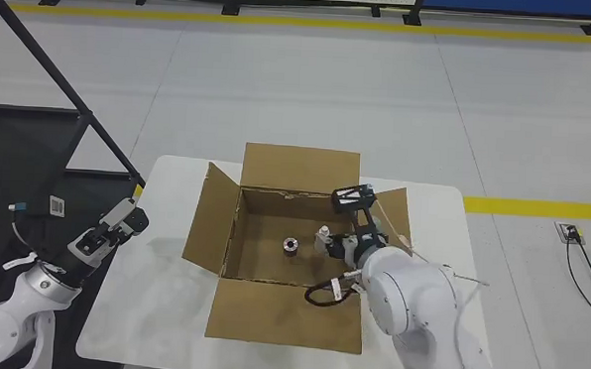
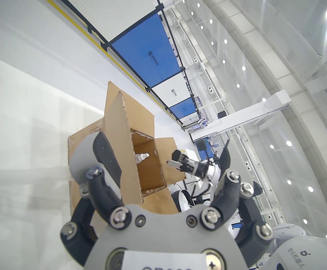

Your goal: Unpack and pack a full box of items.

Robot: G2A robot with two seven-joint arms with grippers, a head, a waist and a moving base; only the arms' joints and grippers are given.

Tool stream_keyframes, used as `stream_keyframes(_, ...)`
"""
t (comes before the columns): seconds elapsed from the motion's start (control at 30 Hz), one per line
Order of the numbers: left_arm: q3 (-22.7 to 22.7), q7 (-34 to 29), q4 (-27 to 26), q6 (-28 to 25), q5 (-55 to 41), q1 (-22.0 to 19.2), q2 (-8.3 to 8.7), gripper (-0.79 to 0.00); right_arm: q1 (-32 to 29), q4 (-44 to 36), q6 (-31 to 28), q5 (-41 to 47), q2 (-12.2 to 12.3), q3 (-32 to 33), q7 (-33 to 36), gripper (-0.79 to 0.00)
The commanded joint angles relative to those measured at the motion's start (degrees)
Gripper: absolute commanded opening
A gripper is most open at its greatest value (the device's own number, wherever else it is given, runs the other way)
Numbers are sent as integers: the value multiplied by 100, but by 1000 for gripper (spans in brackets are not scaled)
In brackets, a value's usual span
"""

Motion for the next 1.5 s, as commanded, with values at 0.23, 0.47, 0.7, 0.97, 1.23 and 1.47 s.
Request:
stream_keyframes(0.23,0,0,0,0,0,0,0,0,-1139,-820,-680,707,228,2675,-262,0)
stream_keyframes(0.47,0,0,0,0,0,0,0,0,-832,837,-1181,840,352,3220,75,0)
stream_keyframes(0.7,0,0,0,0,0,0,0,0,-274,2228,-1354,508,428,2983,357,0)
stream_keyframes(0.97,0,0,0,0,0,0,0,0,-105,2725,-1554,633,478,2819,247,-517)
stream_keyframes(1.23,0,0,0,0,0,0,0,0,80,3024,-1510,610,529,2704,199,-785)
stream_keyframes(1.47,0,0,0,0,0,0,0,0,-273,1987,-1672,1380,581,3028,-38,-785)
